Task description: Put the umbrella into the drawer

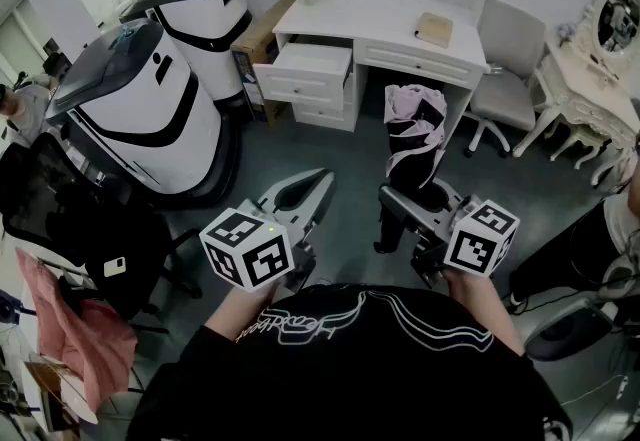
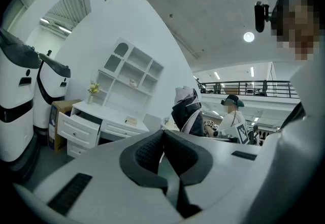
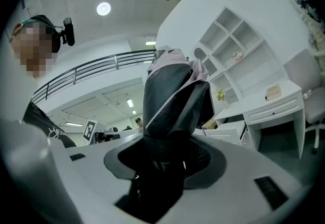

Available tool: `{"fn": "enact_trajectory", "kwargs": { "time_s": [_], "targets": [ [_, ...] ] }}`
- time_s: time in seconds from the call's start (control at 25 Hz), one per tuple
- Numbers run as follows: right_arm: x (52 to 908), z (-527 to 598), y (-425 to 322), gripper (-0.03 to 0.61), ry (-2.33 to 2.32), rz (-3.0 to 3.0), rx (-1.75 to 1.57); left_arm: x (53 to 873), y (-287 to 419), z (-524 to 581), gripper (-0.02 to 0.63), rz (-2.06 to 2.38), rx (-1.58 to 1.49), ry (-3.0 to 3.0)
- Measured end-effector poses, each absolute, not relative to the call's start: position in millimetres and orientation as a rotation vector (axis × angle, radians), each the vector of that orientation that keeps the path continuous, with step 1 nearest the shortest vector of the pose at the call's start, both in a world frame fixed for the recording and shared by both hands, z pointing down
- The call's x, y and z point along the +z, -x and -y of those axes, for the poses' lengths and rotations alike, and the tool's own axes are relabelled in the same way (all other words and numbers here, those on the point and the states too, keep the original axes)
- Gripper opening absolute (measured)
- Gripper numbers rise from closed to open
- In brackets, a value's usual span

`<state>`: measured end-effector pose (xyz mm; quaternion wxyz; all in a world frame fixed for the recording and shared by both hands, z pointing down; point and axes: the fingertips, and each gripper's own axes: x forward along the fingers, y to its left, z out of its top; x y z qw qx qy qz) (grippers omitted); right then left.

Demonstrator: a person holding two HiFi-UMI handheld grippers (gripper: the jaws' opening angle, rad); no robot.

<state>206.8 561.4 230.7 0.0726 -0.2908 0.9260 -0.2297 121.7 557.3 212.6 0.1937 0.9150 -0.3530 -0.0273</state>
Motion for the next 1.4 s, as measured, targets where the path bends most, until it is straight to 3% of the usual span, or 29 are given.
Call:
{"fn": "enact_trajectory", "kwargs": {
  "time_s": [0.84, 1.4],
  "targets": [
    [259.3, -547.0, -215.3, 0.222, 0.855, -2.783, -0.75, 234.9, -130.5, -544.5, 0.02, 1.003, -0.051, -2.564],
    [301.4, -424.7, -184.3, 0.222, 0.906, -2.805, -0.843, 275.0, -93.8, -422.7, 0.02, 0.997, -0.037, -2.483]
  ]
}}
